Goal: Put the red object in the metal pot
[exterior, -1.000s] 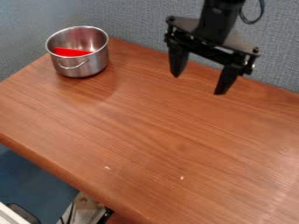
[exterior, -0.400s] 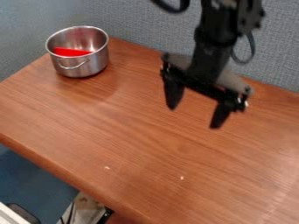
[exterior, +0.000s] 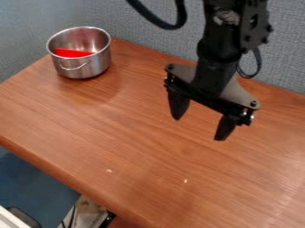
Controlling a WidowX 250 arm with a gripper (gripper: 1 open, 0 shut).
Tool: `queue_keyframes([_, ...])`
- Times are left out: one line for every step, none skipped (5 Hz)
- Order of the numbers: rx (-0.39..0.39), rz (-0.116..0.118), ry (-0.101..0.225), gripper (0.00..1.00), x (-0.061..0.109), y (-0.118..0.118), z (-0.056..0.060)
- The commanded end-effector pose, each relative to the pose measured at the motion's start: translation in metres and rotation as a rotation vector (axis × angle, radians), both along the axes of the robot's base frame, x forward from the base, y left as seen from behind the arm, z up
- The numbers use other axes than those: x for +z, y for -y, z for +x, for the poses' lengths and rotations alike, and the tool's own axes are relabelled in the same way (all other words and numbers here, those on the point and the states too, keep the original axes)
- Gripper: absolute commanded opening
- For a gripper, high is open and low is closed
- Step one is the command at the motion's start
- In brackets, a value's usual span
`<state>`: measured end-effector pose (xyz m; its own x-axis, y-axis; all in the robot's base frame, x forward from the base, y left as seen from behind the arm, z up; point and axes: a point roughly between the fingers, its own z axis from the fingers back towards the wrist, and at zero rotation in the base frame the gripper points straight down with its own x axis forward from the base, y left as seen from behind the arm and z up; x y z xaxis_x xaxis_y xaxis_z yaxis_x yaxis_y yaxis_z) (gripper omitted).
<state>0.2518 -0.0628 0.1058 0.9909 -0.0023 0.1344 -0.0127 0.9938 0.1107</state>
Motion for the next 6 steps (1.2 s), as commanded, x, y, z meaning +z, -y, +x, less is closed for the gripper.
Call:
queue_keyframes([0.029, -0.01, 0.081, 1.0, 0.019, -0.017, 0.007])
queue_keyframes([0.032, -0.044, 0.08, 1.0, 0.04, -0.02, 0.006])
queue_keyframes([0.008, -0.066, 0.054, 1.0, 0.058, -0.017, 0.013])
queue_keyframes([0.077, -0.071, 0.063, 1.0, 0.067, -0.005, 0.005])
queue_keyframes([0.125, -0.074, 0.066, 1.0, 0.073, 0.013, -0.006])
queue_keyframes([0.122, -0.038, 0.069, 1.0, 0.058, 0.022, -0.026])
